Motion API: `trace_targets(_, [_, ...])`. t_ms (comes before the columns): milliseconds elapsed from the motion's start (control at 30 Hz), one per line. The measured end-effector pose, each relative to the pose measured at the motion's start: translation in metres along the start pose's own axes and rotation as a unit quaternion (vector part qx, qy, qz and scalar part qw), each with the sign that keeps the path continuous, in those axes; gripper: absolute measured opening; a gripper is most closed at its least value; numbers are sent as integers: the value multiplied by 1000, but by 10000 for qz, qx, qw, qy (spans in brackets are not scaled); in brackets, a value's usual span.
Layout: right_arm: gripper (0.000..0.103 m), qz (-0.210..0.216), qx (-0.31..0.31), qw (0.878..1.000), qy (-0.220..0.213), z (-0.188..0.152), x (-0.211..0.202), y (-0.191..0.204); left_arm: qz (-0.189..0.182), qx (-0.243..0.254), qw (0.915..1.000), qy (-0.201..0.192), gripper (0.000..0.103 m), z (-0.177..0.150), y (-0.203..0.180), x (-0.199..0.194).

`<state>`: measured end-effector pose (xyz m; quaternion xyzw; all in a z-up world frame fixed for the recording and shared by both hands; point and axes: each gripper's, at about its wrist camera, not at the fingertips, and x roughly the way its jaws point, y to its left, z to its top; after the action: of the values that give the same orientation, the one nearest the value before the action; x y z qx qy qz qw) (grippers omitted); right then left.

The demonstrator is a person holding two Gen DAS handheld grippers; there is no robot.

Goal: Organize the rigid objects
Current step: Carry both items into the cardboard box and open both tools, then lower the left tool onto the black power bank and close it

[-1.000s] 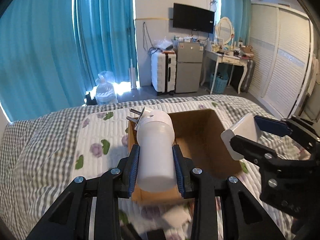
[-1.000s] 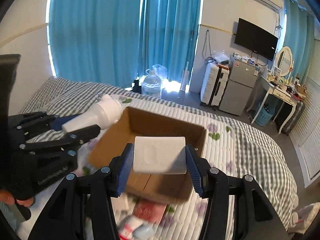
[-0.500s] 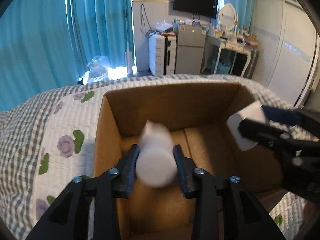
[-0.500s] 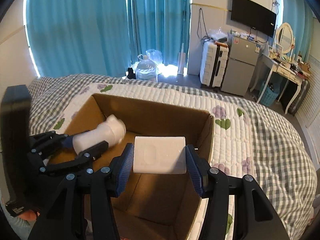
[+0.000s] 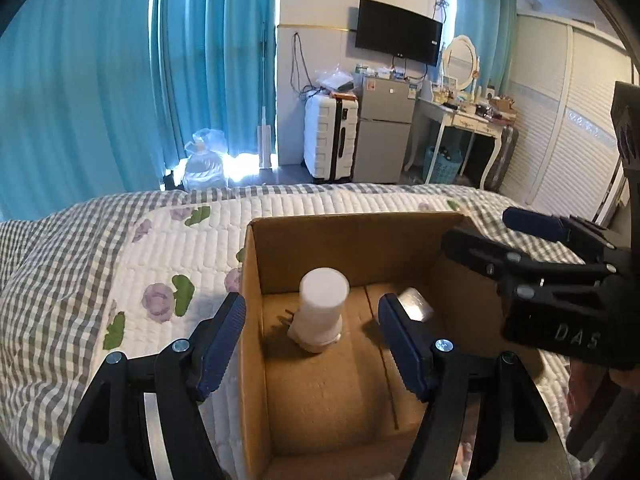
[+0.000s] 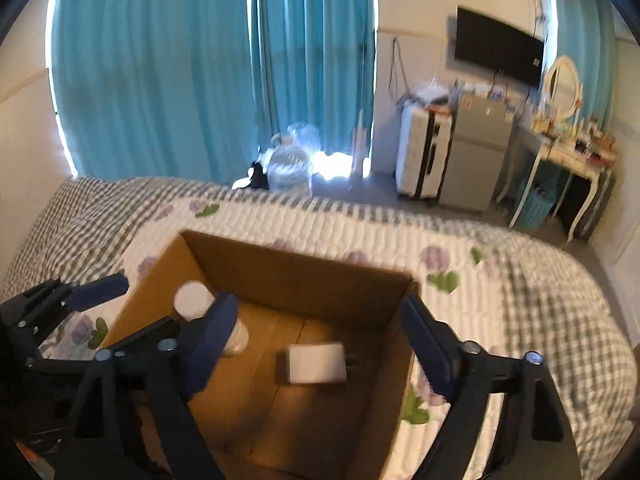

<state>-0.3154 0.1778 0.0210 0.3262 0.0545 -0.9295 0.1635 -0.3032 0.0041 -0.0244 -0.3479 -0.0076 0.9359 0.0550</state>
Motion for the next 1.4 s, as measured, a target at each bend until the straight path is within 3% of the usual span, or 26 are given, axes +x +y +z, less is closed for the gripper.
trace_targets(200, [85, -83, 144, 9998, -128, 7, -53, -1, 226, 270, 9988, -340, 73, -5, -10, -59])
trace_targets(467, [95, -477, 84, 9980, -418, -5, -156, 10, 439, 355, 9956, -752, 77, -12, -17, -151])
trace_targets(567, [98, -542, 95, 9973, -494, -16, -185, 15, 505, 305, 9952, -782, 78, -21, -20, -168])
trace_targets(700, [102, -1046, -38, 9937, -400, -40, -202, 29, 368, 88, 9968, -700, 78, -43, -19, -182])
trace_targets(833, [103, -1016, -94, 9943, -312, -78, -207, 36, 251, -255, 9983, -454, 78, -68, -10, -177])
trace_targets(967, [103, -711, -133, 9973, -110, -111, -195, 41, 337, -293, 9988, -205, 78, -98, -4, -157])
trace_targets(1267, [103, -566, -384, 9962, 532, -172, -119, 49, 463, -398, 9968, 509, 78, -160, 2, -94])
trace_targets(1400, [103, -312, -335, 9957, 810, -192, -96, 48, 479, -258, 9939, 964, 78, -178, -5, -64])
